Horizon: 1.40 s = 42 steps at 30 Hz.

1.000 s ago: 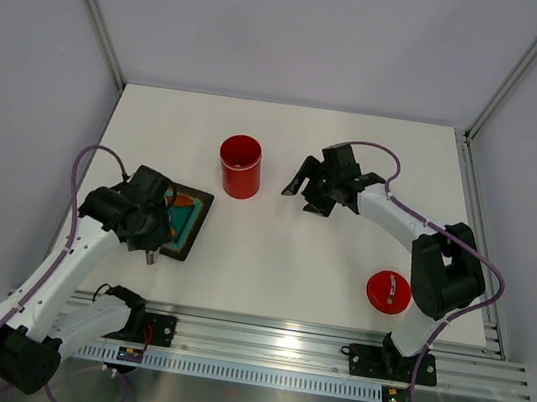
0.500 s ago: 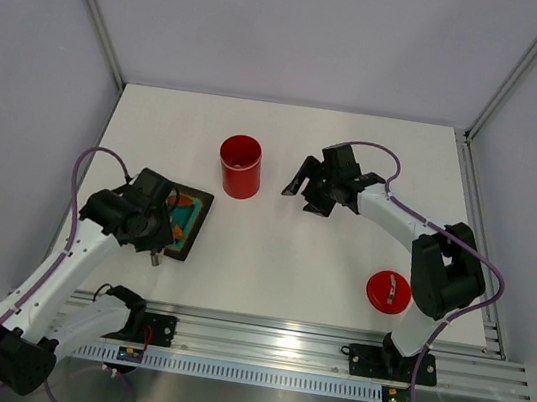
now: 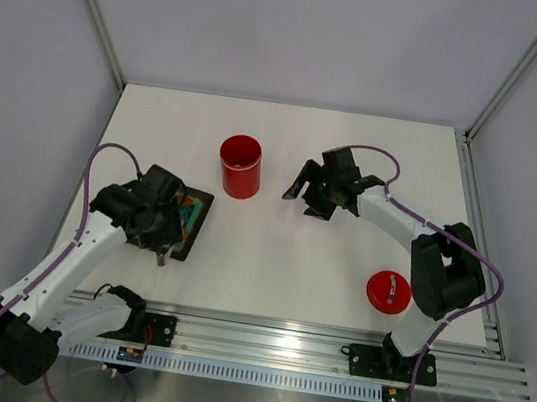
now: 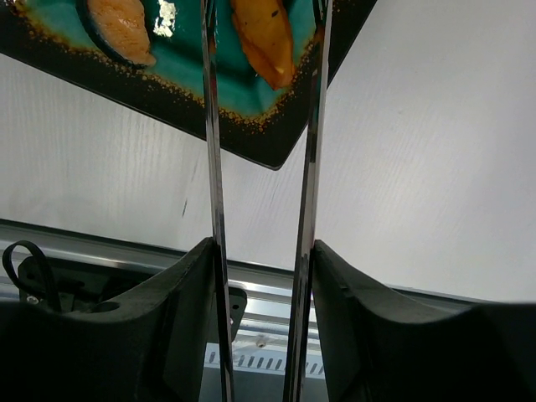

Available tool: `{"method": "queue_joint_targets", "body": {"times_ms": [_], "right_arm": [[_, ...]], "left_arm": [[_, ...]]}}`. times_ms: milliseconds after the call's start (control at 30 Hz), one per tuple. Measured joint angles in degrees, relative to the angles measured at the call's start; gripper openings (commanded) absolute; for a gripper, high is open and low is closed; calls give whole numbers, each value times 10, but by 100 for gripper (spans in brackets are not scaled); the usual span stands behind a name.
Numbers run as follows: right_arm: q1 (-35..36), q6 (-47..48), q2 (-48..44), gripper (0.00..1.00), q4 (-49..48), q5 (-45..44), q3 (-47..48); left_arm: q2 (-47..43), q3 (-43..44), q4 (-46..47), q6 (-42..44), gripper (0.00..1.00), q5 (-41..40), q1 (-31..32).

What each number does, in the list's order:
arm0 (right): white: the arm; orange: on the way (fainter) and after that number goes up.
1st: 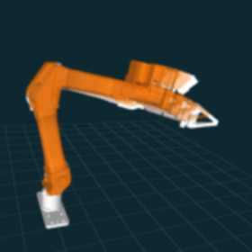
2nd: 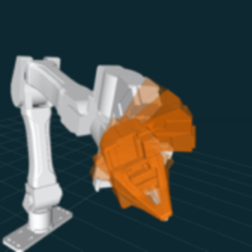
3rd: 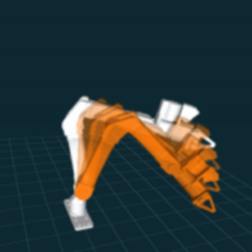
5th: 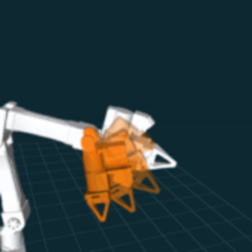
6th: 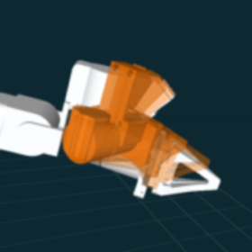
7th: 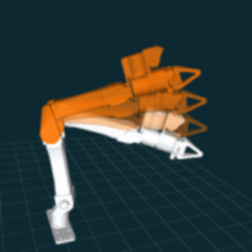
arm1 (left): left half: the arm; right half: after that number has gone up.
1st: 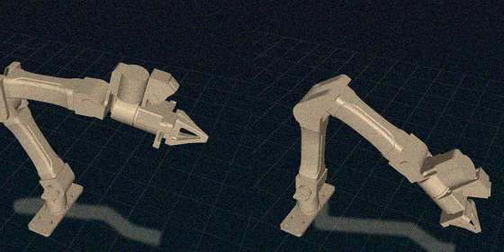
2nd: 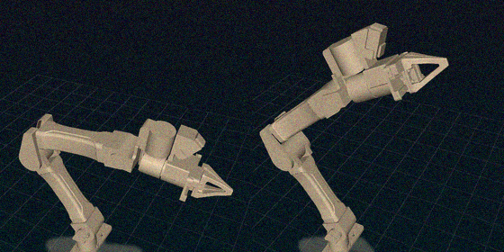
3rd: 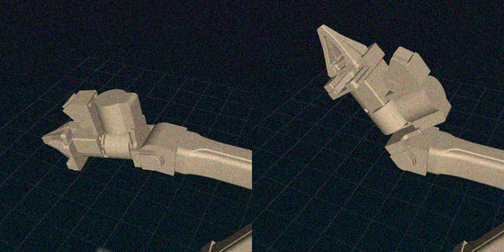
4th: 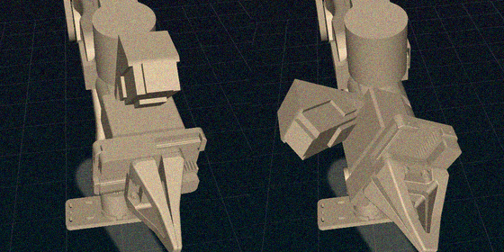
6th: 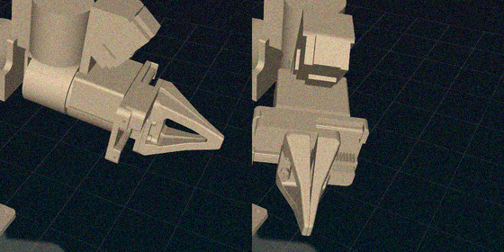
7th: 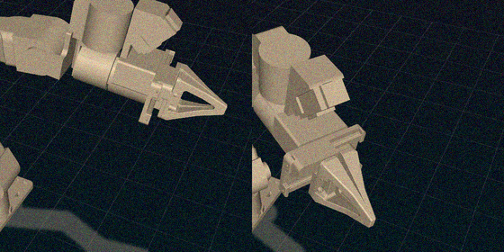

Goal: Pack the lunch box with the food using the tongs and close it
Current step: Pick up the fake food from the plate.

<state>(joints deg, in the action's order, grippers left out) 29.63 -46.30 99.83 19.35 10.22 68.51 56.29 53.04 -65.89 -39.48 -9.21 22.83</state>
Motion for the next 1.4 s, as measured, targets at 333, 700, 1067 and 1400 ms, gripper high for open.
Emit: {"method": "queue_joint_targets", "body": {"times_ms": [333, 700, 1067, 1400], "right_arm": [[0, 0, -1, 82, -2, 0, -2], [0, -5, -7, 82, -9, 0, -13], [0, -7, -15, 82, -13, 0, -22], [0, -7, -21, 82, -17, 0, -26]], "left_arm": [[-49, -1, -28, -4, 50, 0, 1], [-39, -2, -44, -13, 49, -1, 22], [1, 5, -83, -15, 44, -49, 72], [10, 30, -110, -14, 45, -78, 87]]}}
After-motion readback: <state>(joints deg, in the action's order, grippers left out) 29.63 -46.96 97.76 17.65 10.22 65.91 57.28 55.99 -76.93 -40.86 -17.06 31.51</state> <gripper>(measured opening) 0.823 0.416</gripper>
